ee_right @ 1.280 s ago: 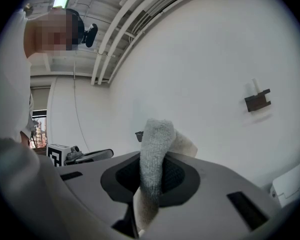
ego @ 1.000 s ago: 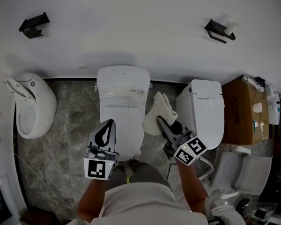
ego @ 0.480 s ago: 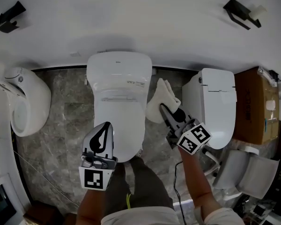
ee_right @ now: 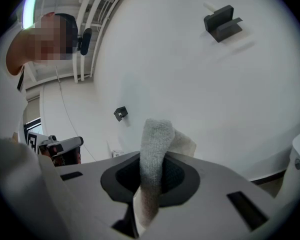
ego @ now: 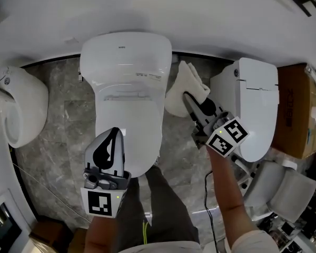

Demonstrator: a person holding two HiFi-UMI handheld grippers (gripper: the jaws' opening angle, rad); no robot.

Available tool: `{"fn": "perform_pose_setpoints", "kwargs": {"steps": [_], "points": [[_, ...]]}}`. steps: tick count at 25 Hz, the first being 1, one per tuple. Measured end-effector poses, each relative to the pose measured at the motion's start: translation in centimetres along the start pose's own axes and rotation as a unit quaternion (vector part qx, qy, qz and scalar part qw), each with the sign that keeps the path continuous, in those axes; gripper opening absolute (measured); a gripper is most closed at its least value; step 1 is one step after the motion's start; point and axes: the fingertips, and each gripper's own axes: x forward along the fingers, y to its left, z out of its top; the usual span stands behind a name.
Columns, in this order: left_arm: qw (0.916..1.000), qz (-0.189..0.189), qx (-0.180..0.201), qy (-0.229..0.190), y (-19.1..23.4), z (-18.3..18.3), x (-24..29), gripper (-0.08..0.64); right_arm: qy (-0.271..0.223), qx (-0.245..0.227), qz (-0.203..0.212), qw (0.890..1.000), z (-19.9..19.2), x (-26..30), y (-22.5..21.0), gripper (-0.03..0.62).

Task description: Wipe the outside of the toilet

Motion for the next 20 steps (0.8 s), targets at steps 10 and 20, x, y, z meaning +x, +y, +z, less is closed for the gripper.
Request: {"fn": "perform_pose_setpoints", "kwargs": {"steps": [10,20], "points": [[0.9996,-0.011,0.005,-0.024,-0.7,-2.8,3.3,0.017,-0.021,0.012,0.019,1.0,-1.9,3.6,-6.5,0.071],[1.0,-0.006,-0.006,0.001,-0.1,-7.5,4.1,0.017,0.009,0.005,0.015,1.0,-7.9,8.1,-11.6,0.071]]}}
